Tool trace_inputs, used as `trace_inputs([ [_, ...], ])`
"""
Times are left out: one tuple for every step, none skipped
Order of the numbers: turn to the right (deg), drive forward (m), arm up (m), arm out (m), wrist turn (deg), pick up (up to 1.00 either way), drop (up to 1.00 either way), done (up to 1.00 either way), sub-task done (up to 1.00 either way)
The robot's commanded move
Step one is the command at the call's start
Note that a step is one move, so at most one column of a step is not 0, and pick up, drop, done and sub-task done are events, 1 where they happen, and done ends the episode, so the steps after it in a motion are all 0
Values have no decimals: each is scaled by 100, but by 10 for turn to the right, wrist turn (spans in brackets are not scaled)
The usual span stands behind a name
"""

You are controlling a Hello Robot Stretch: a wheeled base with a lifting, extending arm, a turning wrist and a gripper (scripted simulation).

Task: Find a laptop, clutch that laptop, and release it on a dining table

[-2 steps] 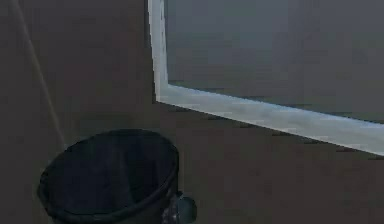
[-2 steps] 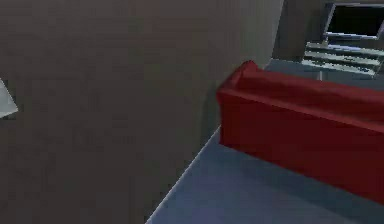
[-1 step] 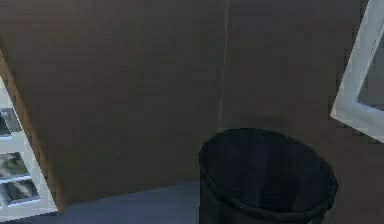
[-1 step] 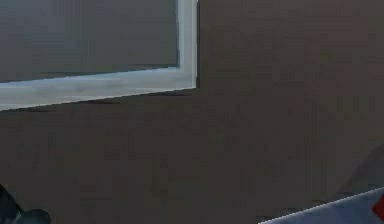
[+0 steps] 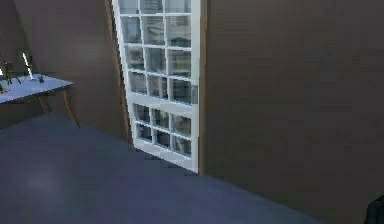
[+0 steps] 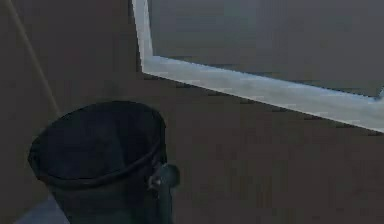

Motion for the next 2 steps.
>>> trace_inputs([
  [-450, 0, 0, 0, 0, 0, 0, 0, 0],
  [-240, 0, 0, 0, 0, 0, 0, 0, 0],
])
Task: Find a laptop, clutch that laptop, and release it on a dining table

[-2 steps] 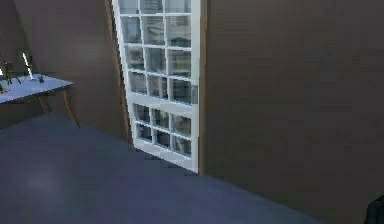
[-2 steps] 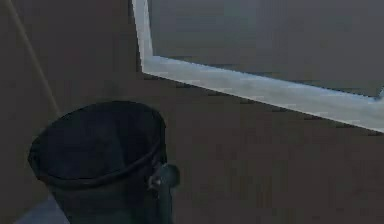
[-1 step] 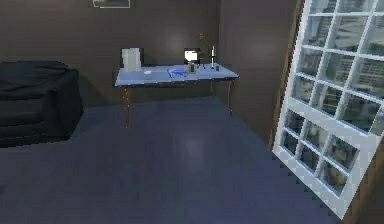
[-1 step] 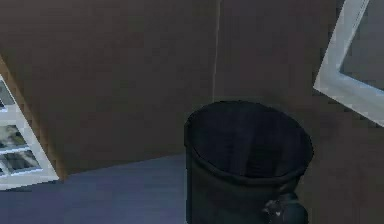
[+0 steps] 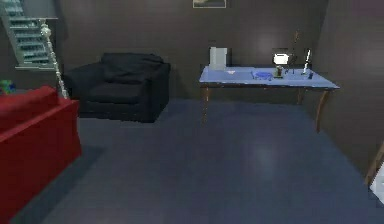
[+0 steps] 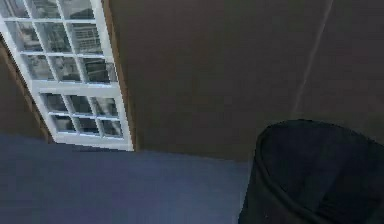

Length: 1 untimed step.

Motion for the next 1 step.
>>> trace_inputs([
  [0, 15, 0, 0, 0, 0, 0, 0, 0],
])
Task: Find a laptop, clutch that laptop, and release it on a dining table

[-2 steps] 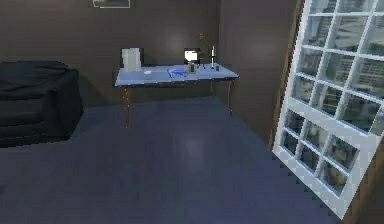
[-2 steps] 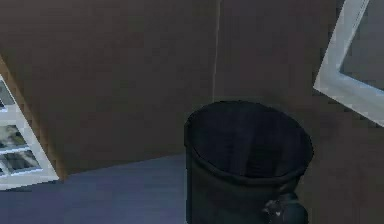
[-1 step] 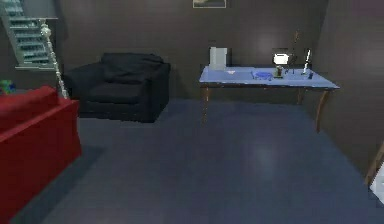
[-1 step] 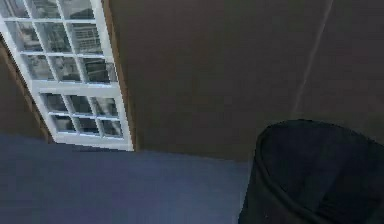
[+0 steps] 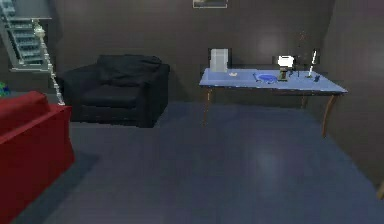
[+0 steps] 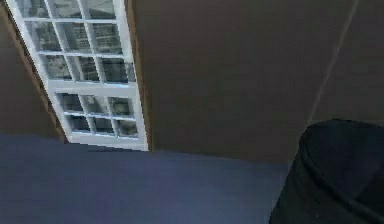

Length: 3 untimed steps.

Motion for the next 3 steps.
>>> trace_inputs([
  [-120, 0, 0, 0, 0, 0, 0, 0, 0],
  [0, 100, 0, 0, 0, 0, 0, 0, 0],
  [0, 90, 0, 0, 0, 0, 0, 0, 0],
])
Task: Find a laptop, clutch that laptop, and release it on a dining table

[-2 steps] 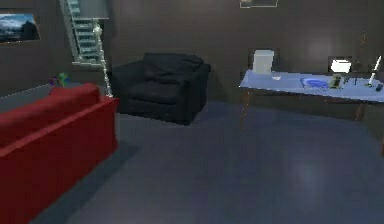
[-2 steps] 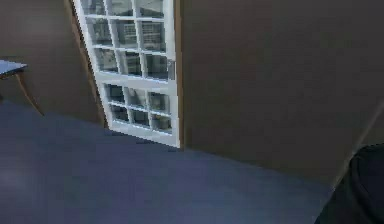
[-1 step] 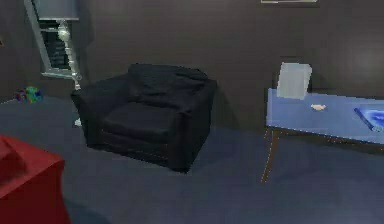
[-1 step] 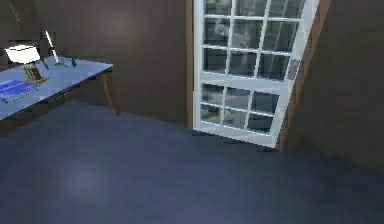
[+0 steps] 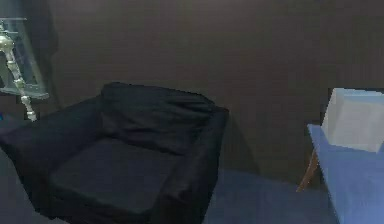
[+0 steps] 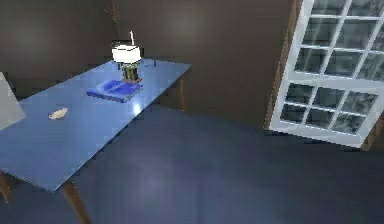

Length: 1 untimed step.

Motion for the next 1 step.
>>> trace_inputs([
  [-450, 0, 0, 0, 0, 0, 0, 0, 0],
])
